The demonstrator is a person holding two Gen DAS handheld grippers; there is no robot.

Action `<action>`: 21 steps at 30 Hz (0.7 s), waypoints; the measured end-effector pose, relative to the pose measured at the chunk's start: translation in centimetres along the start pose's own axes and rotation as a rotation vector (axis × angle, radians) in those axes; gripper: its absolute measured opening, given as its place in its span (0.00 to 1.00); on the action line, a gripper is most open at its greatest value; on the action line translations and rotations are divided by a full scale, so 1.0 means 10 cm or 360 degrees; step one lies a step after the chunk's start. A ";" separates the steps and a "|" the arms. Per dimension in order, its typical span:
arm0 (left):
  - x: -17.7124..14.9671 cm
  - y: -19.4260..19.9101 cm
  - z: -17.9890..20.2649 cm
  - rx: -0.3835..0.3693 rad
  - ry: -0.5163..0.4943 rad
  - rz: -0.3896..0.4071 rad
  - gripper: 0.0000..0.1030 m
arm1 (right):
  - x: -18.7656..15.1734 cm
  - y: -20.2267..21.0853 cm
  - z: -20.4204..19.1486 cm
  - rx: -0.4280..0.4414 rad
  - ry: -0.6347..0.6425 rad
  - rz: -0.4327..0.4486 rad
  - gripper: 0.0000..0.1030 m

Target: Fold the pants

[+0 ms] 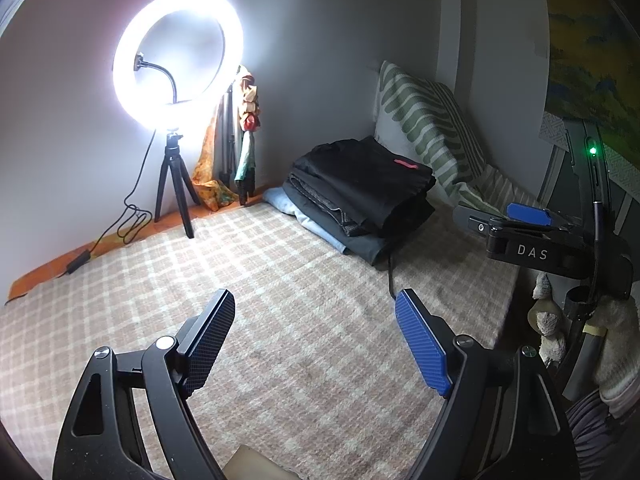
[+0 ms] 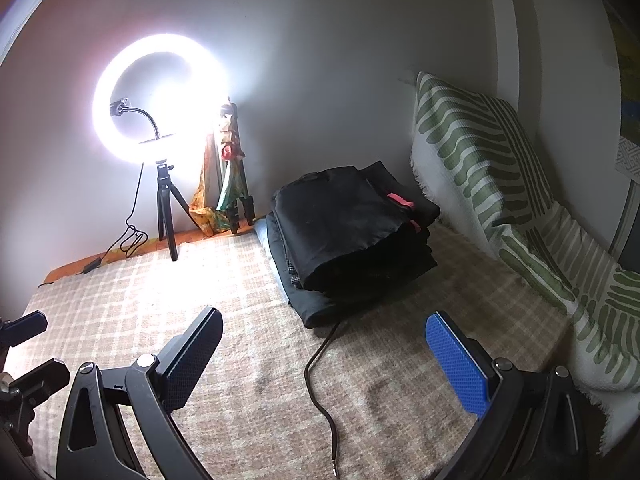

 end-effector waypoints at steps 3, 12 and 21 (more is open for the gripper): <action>0.00 0.00 0.00 -0.0001 0.0000 0.0001 0.80 | 0.00 0.00 -0.01 0.0006 0.0002 -0.0001 1.00; 0.01 0.01 0.00 -0.0004 -0.0005 0.0009 0.81 | 0.00 -0.01 -0.01 0.0008 0.0001 -0.0001 1.00; 0.04 0.02 0.01 -0.0003 -0.0009 0.0016 0.81 | 0.00 0.00 -0.02 0.0007 0.0001 -0.0002 1.00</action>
Point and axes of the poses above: each gripper's, at about its wrist camera, not at the fingertips, and y roughly against the way its jaws point, z to its right, x to its top, the point moved 1 cm from there along -y, roughly the way its jaws point, and after that the axes turned 15 degrees about z, right-handed, at the moved point
